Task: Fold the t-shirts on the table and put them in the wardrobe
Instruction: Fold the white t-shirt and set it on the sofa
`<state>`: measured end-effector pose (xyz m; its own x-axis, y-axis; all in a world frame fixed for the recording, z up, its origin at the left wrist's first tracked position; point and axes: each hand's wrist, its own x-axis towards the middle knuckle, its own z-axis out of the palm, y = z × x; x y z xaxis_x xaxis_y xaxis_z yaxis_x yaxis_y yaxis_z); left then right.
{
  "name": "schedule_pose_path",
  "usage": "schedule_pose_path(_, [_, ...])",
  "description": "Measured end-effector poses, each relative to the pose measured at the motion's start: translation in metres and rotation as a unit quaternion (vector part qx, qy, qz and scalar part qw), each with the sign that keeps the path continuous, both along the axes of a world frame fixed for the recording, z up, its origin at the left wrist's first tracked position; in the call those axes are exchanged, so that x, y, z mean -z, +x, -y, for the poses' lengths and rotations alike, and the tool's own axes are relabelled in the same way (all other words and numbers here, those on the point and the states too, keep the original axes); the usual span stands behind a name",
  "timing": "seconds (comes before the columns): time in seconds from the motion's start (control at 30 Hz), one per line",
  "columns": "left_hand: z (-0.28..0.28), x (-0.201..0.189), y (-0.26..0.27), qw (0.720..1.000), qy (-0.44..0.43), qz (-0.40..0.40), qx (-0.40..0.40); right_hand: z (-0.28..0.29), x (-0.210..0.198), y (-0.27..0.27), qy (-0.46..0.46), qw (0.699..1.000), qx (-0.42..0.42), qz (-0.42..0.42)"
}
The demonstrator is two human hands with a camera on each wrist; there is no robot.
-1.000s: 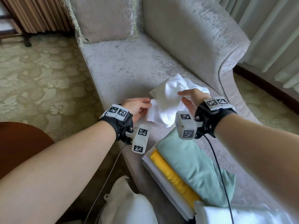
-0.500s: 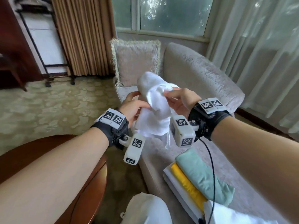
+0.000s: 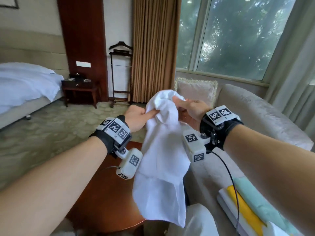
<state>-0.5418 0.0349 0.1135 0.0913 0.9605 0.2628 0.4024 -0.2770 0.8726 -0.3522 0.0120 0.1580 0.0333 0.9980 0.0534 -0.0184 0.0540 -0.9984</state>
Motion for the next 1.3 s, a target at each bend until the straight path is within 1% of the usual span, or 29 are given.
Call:
schedule_pose_path(0.03, [0.006, 0.001, -0.016, 1.000, -0.001, 0.017, -0.011, 0.001, 0.001, -0.014, -0.004, 1.000, 0.010, 0.016])
schedule_pose_path(0.13, [0.024, 0.004, -0.060, 0.993, -0.031, 0.101, -0.044, 0.006, 0.002, -0.048, -0.004, 0.995, 0.052, 0.084])
schedule_pose_path(0.2, [0.029, 0.007, -0.086, 0.987, -0.049, 0.129, -0.079, 0.010, 0.002, -0.065, -0.007, 0.990, 0.061, 0.125])
schedule_pose_path(0.27, [0.033, 0.008, -0.110, 0.984, -0.061, 0.130, -0.107, 0.015, 0.001, -0.078, -0.012, 0.984, 0.055, 0.168])
schedule_pose_path(0.37, [0.039, 0.007, -0.139, 0.983, -0.097, 0.099, -0.122, 0.019, -0.002, -0.092, -0.001, 0.976, 0.061, 0.210])
schedule_pose_path(0.47, [0.042, 0.011, -0.157, 0.971, -0.114, 0.124, -0.168, 0.023, -0.008, -0.107, 0.013, 0.974, 0.040, 0.221])
schedule_pose_path(0.5, [0.045, 0.012, -0.160, 0.971, -0.113, 0.113, -0.176, 0.025, -0.009, -0.111, 0.014, 0.978, 0.033, 0.207])
schedule_pose_path(0.57, [0.050, 0.013, -0.160, 0.976, -0.116, 0.079, -0.165, 0.027, -0.008, -0.122, 0.023, 0.982, 0.025, 0.187])
schedule_pose_path(0.6, [0.051, 0.013, -0.158, 0.978, -0.114, 0.082, -0.153, 0.027, -0.008, -0.126, 0.028, 0.982, 0.026, 0.184])
schedule_pose_path(0.7, [0.057, 0.010, -0.151, 0.978, -0.127, 0.128, -0.106, 0.023, -0.007, -0.138, 0.047, 0.980, 0.033, 0.190])
schedule_pose_path(0.77, [0.055, 0.011, -0.147, 0.976, -0.141, 0.143, -0.078, 0.018, -0.009, -0.142, 0.049, 0.982, 0.040, 0.177])
schedule_pose_path(0.8, [0.055, 0.011, -0.145, 0.979, -0.134, 0.141, -0.059, 0.016, -0.010, -0.143, 0.041, 0.984, 0.040, 0.171])
schedule_pose_path(0.83, [0.057, 0.011, -0.144, 0.985, -0.116, 0.120, -0.033, 0.015, -0.010, -0.144, 0.040, 0.986, 0.034, 0.160])
schedule_pose_path(0.9, [0.060, 0.010, -0.142, 0.996, -0.078, 0.025, 0.023, 0.011, -0.013, -0.145, 0.037, 0.989, 0.029, 0.142])
schedule_pose_path(0.93, [0.057, 0.012, -0.144, 0.998, -0.061, -0.014, 0.033, 0.009, -0.015, -0.144, 0.033, 0.988, 0.039, 0.147])
schedule_pose_path(0.97, [0.055, 0.013, -0.145, 0.998, -0.047, -0.029, 0.024, 0.008, -0.016, -0.140, 0.027, 0.984, 0.058, 0.166])
schedule_pose_path(1.03, [0.047, 0.014, -0.149, 1.000, -0.020, 0.001, -0.016, 0.010, -0.020, -0.128, 0.012, 0.968, 0.090, 0.234])
schedule_pose_path(1.07, [0.045, 0.014, -0.150, 0.999, -0.005, 0.031, -0.034, 0.012, -0.022, -0.120, 0.012, 0.959, 0.089, 0.267])
schedule_pose_path(1.1, [0.043, 0.013, -0.150, 0.997, 0.015, 0.067, -0.045, 0.015, -0.022, -0.115, 0.003, 0.956, 0.084, 0.281])
schedule_pose_path(1.17, [0.044, 0.005, -0.143, 0.990, 0.052, 0.120, -0.053, 0.025, -0.020, -0.114, -0.021, 0.960, 0.030, 0.278])
schedule_pose_path(1.2, [0.046, -0.001, -0.136, 0.988, 0.063, 0.133, -0.050, 0.028, -0.018, -0.117, -0.015, 0.954, -0.023, 0.299])
schedule_pose_path(1.23, [0.047, -0.007, -0.129, 0.986, 0.074, 0.142, -0.038, 0.029, -0.015, -0.121, 0.002, 0.941, -0.090, 0.325])
schedule_pose_path(1.27, [0.050, -0.014, -0.120, 0.985, 0.087, 0.145, -0.018, 0.030, -0.011, -0.127, 0.021, 0.930, -0.149, 0.335])
schedule_pose_path(1.3, [0.052, -0.019, -0.112, 0.985, 0.098, 0.145, 0.000, 0.025, -0.006, -0.132, 0.031, 0.924, -0.190, 0.332])
